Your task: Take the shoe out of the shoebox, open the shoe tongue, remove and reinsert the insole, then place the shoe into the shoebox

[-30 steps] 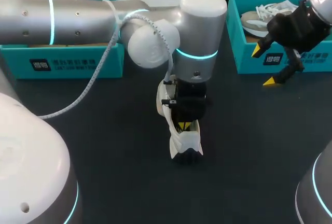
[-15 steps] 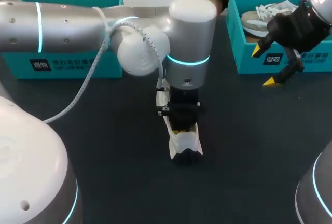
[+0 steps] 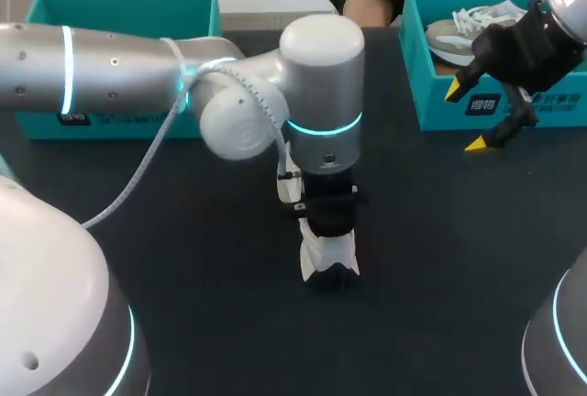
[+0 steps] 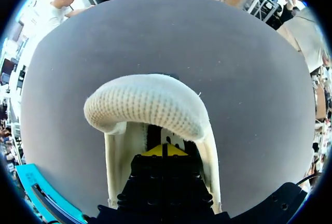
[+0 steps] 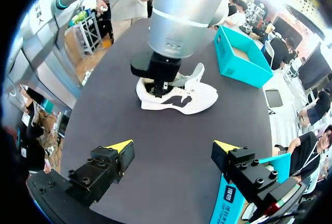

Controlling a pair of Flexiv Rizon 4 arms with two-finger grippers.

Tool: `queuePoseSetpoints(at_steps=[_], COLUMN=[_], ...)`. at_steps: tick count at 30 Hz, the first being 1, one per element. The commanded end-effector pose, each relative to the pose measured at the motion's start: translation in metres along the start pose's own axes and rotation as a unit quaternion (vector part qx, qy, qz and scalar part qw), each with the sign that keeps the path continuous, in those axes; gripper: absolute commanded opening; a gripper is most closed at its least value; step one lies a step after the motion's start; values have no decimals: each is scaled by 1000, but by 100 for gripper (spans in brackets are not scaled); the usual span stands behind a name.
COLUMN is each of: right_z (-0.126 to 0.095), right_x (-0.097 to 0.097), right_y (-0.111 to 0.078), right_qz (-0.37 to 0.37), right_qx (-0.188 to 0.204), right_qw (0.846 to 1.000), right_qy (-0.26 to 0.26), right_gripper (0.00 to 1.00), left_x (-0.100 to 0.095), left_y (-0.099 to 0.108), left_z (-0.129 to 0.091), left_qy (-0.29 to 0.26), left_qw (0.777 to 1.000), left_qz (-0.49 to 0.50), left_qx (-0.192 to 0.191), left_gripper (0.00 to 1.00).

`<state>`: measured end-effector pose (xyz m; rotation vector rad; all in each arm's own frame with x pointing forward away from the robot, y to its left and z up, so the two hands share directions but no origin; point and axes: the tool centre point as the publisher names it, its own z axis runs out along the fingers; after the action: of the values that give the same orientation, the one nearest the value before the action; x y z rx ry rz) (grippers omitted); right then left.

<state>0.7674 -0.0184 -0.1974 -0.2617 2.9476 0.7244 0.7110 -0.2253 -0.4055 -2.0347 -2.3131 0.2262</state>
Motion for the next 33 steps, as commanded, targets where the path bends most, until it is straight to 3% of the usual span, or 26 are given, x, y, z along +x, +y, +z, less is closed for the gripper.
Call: queuePoseSetpoints(at_steps=[1,9,22,33], right_z=[1,1,1,1], right_x=[-1,-1,-1,-1], right_y=[0,0,0,0], right_qz=[0,0,0,0], right_qx=[1,1,1,1], right_qw=[1000,1000,1000,1000], right_qy=[1,1,1,1], right_gripper=[100,100,100,100], left_x=[-4,-15,-9,6], left_y=[1,-2,17,24], left_z=[19,6,-43,-19], left_qy=[-34,-54,-51,-10], left_qw=[999,999,998,997], left_qz=[-5,-9,0,27], left_qx=[-1,5,-45,-71], left_gripper=[0,0,0,0])
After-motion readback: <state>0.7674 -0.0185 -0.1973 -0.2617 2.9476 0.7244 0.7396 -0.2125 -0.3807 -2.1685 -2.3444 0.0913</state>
